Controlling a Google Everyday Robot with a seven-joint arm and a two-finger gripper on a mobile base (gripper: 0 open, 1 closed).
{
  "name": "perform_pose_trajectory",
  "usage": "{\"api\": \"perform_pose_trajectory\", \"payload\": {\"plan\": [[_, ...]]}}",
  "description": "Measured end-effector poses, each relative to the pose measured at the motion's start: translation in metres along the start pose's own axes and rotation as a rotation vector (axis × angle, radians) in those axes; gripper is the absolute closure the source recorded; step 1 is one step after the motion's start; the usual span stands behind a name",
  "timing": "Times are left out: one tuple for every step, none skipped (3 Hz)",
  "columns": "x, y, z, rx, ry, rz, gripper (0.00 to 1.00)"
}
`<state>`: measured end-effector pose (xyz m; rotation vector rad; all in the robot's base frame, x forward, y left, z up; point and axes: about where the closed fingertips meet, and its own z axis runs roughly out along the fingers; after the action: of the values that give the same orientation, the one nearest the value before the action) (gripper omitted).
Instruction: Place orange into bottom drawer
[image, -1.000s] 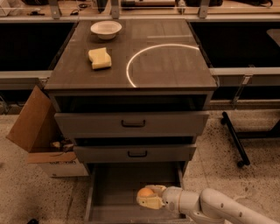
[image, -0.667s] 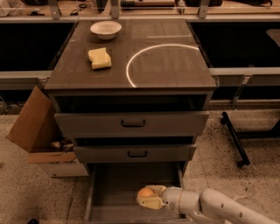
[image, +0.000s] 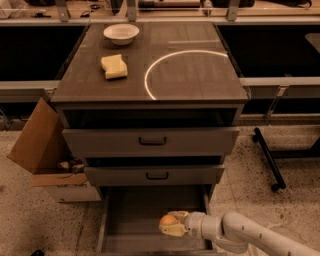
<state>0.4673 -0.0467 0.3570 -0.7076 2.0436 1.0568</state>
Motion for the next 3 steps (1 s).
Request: {"api": "perform_pose_trajectory", "payload": {"plan": [[0.025,-0.035,0.021,-0.007,0.033,-0.042,1.0],[0.044,-0.065,0.047,-0.039,0.045,-0.055,1.0],[0.059,-0.087,0.077,-0.062,0.05,-0.056,0.81]]}}
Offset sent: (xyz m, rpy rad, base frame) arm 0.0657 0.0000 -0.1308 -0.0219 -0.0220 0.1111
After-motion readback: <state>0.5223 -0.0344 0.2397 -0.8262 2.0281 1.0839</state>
